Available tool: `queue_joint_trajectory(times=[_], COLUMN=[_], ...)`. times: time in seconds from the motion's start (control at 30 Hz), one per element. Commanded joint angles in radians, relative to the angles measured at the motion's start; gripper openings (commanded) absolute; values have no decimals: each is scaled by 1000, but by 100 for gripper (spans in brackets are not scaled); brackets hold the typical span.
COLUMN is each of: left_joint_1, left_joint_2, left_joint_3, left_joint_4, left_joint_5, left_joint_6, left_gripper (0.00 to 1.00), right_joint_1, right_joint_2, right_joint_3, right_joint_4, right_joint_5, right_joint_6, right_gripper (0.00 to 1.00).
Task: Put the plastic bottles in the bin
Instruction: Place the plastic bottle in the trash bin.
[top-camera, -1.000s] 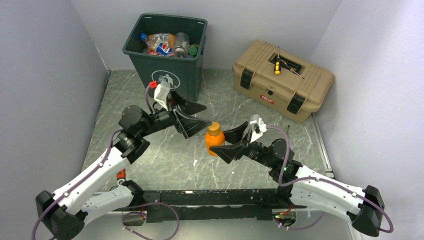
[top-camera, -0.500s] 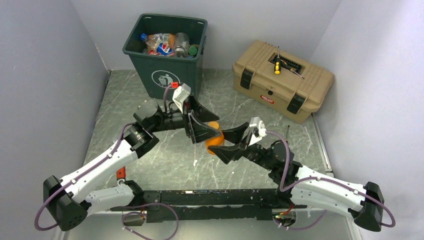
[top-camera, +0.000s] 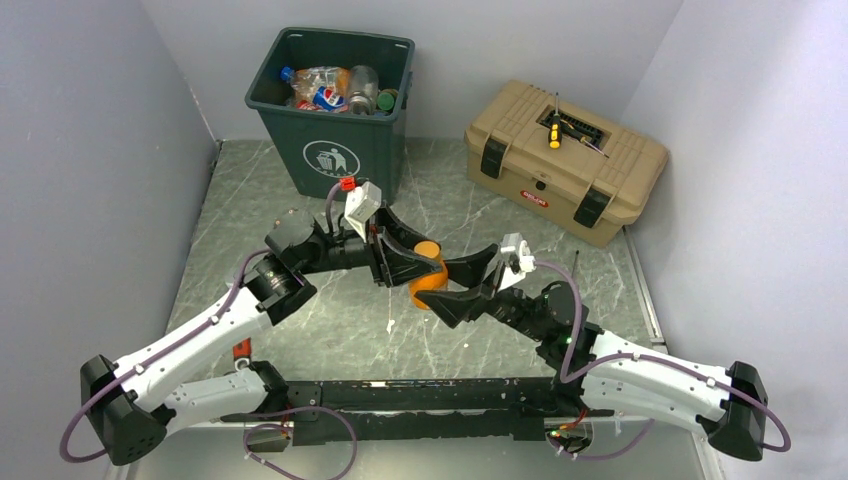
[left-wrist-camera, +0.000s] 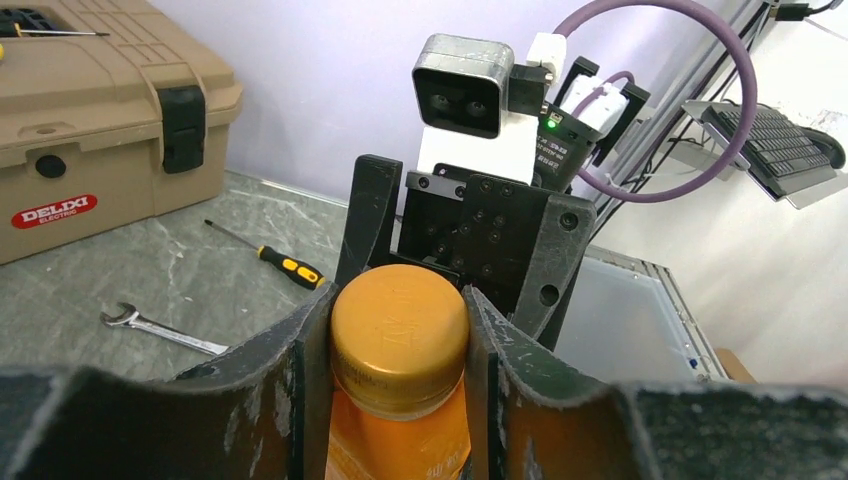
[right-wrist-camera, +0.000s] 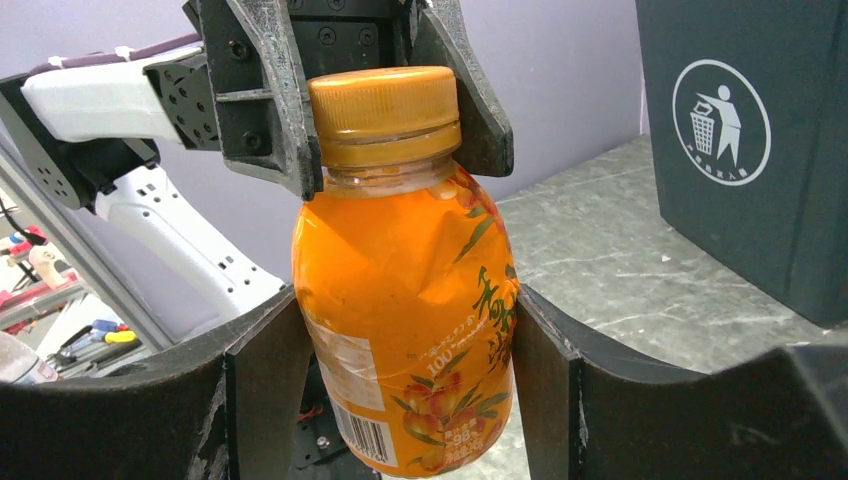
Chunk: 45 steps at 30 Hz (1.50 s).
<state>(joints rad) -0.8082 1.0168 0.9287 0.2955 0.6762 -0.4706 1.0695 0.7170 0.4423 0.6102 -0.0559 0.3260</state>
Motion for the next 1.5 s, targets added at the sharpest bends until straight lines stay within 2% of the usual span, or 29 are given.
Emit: queue_joint_trajectory(times=[0.0, 0.03, 0.07, 0.1, 0.13, 0.23, 0.37, 0.47, 0.6, 0.73, 0.83, 0.97, 1.03, 1.2, 1.33, 1.47], left_joint_1=[-12, -13, -13, -13, -12, -12, 47, 186, 329, 448, 573, 773, 839, 855, 856, 855], left_joint_2=[-19, -20, -27, -36, -49, -86, -105, -48, 56, 193, 275, 375, 420, 534, 611, 747], left_joint_3=[-12, -11, -3, 15, 39, 147, 231, 348, 550, 740, 799, 863, 888, 947, 914, 998], left_joint_4=[54, 47, 36, 4, -49, -250, -336, -423, -443, -434, -366, -322, -313, -294, -177, -207], left_joint_5=[-20, -28, -47, -80, -121, -283, -447, -432, -458, -465, -475, -438, -424, -344, -283, -252], left_joint_6=[-41, -35, -19, 5, 39, 198, 331, 313, 305, 235, 135, -26, -54, 32, 47, 23], left_gripper=[0, 0, 0, 0, 0, 0, 0, 0, 0, 0, 0, 0, 0, 0, 0, 0], right_joint_1=[-3, -4, -3, -3, -3, -4, -3, -3, -3, -4, -3, -4, -3, -4, -4, -4], right_joint_2=[-5, -7, -12, -20, -33, -77, -183, -264, -307, -316, -325, -366, -398, -445, -446, -433], right_joint_3=[46, 57, 72, 92, 109, 173, 194, 175, 157, 146, 154, 157, 146, 125, 124, 121], right_joint_4=[13, -13, -51, -96, -153, -376, -558, -652, -828, -906, -979, -1024, -1017, -998, -985, -975], right_joint_5=[2, 4, 8, 22, 44, 184, 333, 435, 680, 746, 816, 837, 823, 800, 785, 772], right_joint_6=[-10, -4, 2, 10, 19, 48, 71, 99, 215, 256, 318, 337, 324, 295, 281, 285], right_gripper=[2, 22, 49, 86, 99, 100, 100, 100, 100, 100, 100, 100, 100, 100, 100, 100])
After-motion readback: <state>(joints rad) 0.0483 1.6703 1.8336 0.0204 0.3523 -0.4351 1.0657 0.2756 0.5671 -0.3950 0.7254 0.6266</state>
